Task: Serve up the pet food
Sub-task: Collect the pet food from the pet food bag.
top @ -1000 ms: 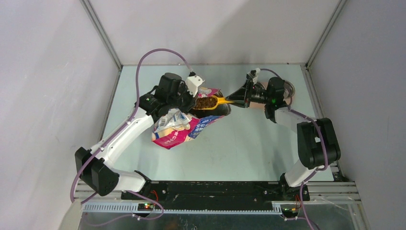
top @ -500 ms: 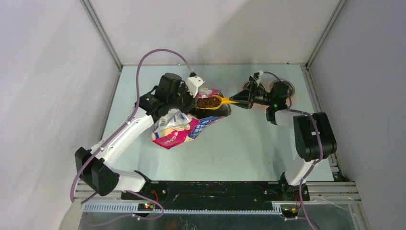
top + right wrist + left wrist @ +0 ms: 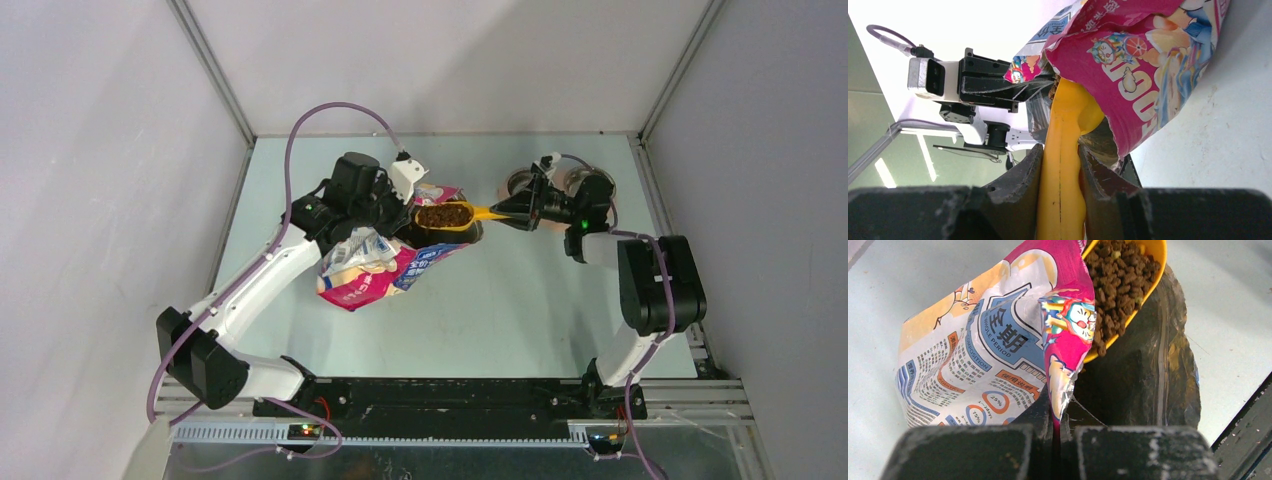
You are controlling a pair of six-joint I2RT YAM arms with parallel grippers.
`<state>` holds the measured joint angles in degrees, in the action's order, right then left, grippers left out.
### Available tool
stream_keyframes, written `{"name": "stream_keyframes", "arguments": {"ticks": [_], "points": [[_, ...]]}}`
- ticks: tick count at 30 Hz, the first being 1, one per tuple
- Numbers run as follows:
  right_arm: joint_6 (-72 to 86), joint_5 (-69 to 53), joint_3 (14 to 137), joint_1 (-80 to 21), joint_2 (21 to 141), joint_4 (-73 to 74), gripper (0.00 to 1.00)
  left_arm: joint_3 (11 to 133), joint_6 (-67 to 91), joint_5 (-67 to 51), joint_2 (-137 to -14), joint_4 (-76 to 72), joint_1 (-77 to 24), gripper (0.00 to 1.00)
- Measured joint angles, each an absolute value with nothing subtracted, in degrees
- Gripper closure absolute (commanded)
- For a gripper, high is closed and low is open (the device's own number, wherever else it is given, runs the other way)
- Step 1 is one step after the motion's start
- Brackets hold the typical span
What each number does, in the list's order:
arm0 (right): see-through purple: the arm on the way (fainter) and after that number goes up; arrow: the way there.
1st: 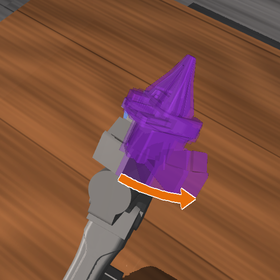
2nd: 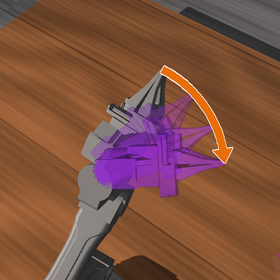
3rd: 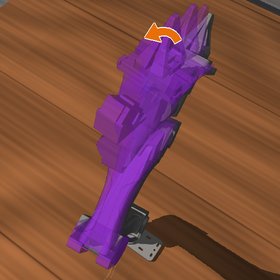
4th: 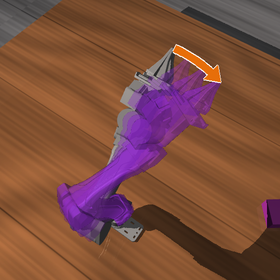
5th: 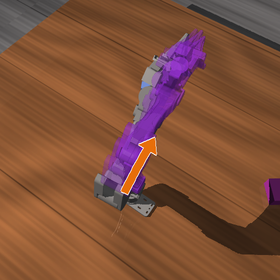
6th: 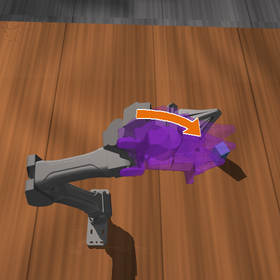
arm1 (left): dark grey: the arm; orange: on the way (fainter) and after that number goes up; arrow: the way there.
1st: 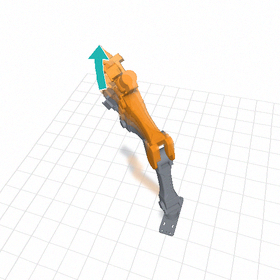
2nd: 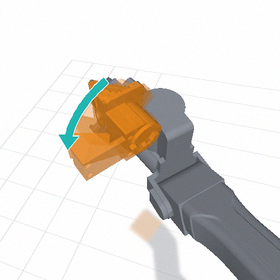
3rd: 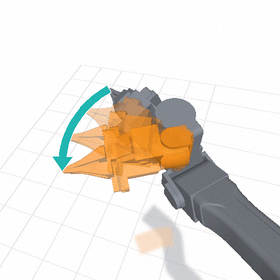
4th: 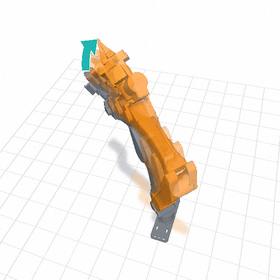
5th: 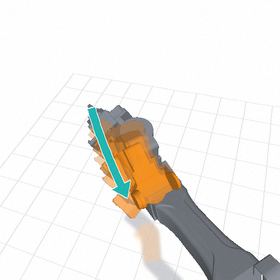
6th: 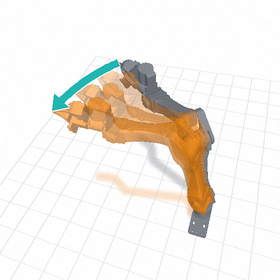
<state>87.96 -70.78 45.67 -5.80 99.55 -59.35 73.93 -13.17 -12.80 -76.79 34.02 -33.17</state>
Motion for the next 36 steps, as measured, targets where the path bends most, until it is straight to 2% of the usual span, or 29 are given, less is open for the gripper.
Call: {"name": "stream_keyframes", "arguments": {"ticks": [14,28,36], "points": [[88.36,-72.64,44.10,-2.72,98.04,-60.97,1.00,73.93,-13.54,-12.86,-76.79,34.04,-33.17,1.00],[96.18,-75.31,42.41,0.75,97.86,-72.31,1.00,73.93,-13.58,-12.88,-76.79,34.04,-33.17,1.00],[96.42,-76.36,41.21,2.90,97.73,-72.62,1.00,73.93,-13.56,-12.88,-76.79,34.04,-33.17,1.00]]}}
